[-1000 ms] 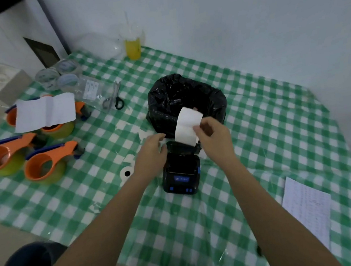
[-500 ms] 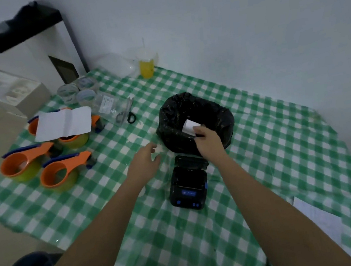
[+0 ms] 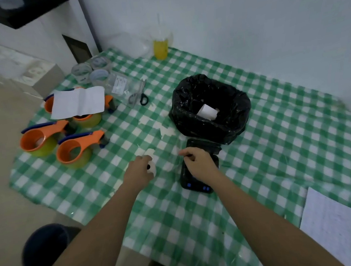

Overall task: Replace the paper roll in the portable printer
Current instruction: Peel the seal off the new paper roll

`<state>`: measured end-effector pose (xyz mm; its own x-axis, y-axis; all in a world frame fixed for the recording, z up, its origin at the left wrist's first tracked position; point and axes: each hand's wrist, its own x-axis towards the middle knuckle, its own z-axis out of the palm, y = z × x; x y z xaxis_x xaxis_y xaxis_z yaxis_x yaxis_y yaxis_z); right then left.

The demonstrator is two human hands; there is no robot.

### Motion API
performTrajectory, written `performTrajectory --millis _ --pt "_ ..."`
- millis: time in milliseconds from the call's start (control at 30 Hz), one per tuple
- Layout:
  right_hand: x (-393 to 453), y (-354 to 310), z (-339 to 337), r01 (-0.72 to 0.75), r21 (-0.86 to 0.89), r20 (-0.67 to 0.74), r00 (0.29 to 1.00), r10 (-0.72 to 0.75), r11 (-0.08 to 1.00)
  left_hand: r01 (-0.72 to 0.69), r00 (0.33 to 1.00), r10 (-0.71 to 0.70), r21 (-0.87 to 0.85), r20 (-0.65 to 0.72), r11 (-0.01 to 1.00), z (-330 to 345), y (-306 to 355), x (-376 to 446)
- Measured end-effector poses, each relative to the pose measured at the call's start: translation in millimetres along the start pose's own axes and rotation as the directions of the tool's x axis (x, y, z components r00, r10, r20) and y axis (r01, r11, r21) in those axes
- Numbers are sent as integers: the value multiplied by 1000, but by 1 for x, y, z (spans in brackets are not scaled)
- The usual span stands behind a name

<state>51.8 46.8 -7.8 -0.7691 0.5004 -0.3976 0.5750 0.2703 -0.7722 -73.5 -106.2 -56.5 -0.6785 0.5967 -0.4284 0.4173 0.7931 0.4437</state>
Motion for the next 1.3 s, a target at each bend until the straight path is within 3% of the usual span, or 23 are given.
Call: performTrajectory --millis 67,133,200,267,400,533,667,767,867,933,1100,1233,1300 --pt "-1 2 -1 4 -4 -5 1000 -4 1000 -4 999 2 -74 -35 997 -3 2 -5" --pt "-3 1 -5 18 22 -19 1000 -18 1000 -19 995 -6 -257 -96 966 -8 8 -11" --pt "-5 -2 -10 41 73 -44 998 -38 996 -49 993 -18 -539 -119 841 -20 22 -18" --pt "-6 -7 -16 52 148 -51 998 -45 988 -77 995 11 -717 -97 693 -34 38 -23" --pt "-15 -22 -31 -22 477 41 999 2 879 -102 991 131 -853 -40 512 -54 66 -27" --pt "-26 -33 -47 20 579 25 999 -42 815 -106 977 214 -921 -25 375 -62 87 -31" --pt "-35 -35 -60 118 625 -75 993 -90 772 -134 945 328 -923 -9 361 -67 99 -34" --pt "-40 -34 -68 237 503 -163 970 -179 831 -41 945 321 -952 62 305 -73 110 -34" --pt "-43 -34 -71 302 440 -197 951 -238 846 6 950 276 -893 145 450 -78 123 -37" --pt "-45 -35 -73 315 441 -207 947 -246 840 -30 956 264 -857 125 515 -79 130 -38" --pt "-43 -32 -78 235 519 -223 965 -135 822 -170 929 369 -853 29 494 -77 132 -37" --pt "-45 -31 -82 278 493 -249 953 -173 824 -108 923 373 -865 97 491 -81 136 -40" --pt "-47 -33 -82 299 502 -250 949 -195 812 -48 932 323 -830 163 556 -84 142 -41"
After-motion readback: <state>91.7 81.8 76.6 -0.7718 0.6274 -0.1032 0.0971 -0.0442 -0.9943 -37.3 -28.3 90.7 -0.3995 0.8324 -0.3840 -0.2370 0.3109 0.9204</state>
